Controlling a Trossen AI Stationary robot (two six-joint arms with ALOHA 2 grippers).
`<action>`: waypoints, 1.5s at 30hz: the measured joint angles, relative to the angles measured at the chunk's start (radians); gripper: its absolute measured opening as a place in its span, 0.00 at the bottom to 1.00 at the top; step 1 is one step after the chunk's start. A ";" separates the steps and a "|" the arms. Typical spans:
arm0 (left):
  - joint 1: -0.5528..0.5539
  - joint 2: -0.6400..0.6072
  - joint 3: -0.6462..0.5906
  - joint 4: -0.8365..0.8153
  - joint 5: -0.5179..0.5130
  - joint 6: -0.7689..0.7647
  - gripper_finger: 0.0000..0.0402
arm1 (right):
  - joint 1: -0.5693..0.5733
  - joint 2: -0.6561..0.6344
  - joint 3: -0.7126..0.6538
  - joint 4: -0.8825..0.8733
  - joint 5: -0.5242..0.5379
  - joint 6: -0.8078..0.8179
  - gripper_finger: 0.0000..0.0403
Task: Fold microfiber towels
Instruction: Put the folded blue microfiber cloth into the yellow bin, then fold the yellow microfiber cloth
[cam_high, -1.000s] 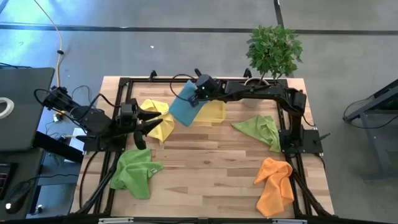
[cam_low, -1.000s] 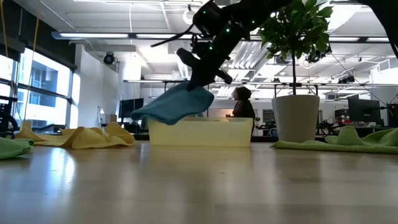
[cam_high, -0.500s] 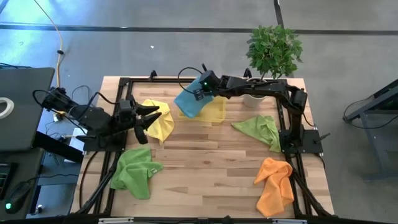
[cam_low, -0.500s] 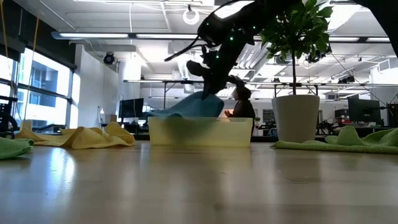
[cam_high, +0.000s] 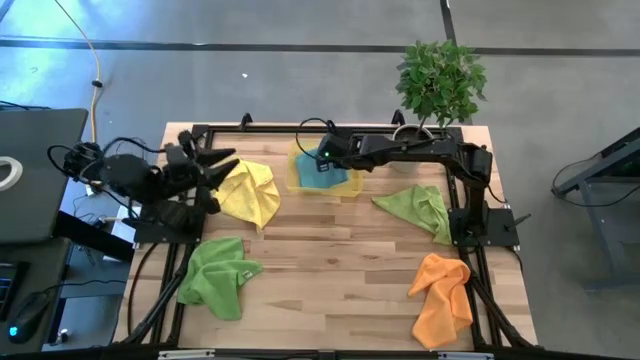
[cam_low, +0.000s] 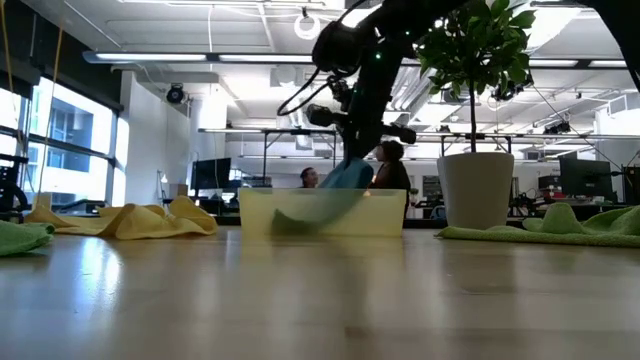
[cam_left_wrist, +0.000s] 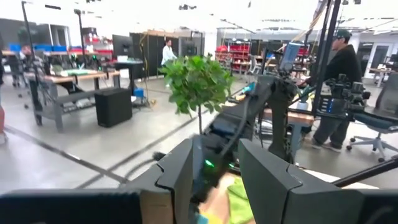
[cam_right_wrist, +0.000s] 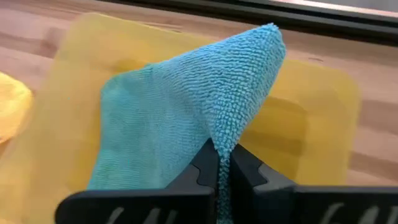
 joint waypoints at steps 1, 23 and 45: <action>0.000 -0.011 0.000 0.000 0.000 0.016 0.29 | 0.006 0.000 0.000 -0.014 0.011 0.022 0.00; -0.001 -0.116 0.000 -0.173 0.008 -0.032 0.29 | 0.016 0.003 0.107 -0.197 -0.016 0.039 0.42; 0.003 0.237 0.000 -0.604 0.497 -0.870 0.29 | 0.276 0.001 0.498 -0.523 -0.193 -0.513 0.42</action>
